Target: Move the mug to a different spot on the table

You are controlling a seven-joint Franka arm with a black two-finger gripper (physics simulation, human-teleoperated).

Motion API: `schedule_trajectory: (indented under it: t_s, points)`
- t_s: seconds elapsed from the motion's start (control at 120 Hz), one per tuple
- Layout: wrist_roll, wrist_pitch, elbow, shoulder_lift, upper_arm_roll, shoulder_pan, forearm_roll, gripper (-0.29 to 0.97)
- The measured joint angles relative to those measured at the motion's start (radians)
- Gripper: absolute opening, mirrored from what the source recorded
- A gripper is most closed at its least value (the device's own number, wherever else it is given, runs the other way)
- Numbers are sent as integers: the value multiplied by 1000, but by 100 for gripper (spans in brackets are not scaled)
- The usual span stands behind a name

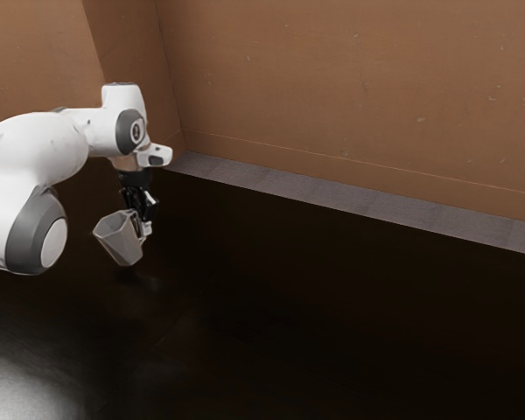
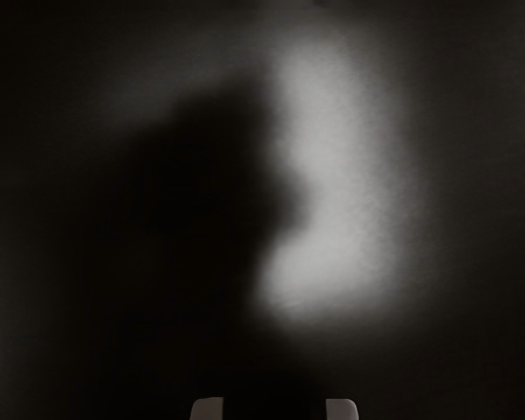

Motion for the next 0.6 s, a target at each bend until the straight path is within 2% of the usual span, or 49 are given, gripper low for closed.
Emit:
schedule_trajectory:
  t_s: [0.133, 0.3, 0.6]
  points:
    - [-22, -7, -11, -35, -28, -60, 32, -4]
    - [-52, -7, -116, -92, -58, -134, 57, -4]
    - [-101, -2, -217, -142, -69, -234, 68, -3]
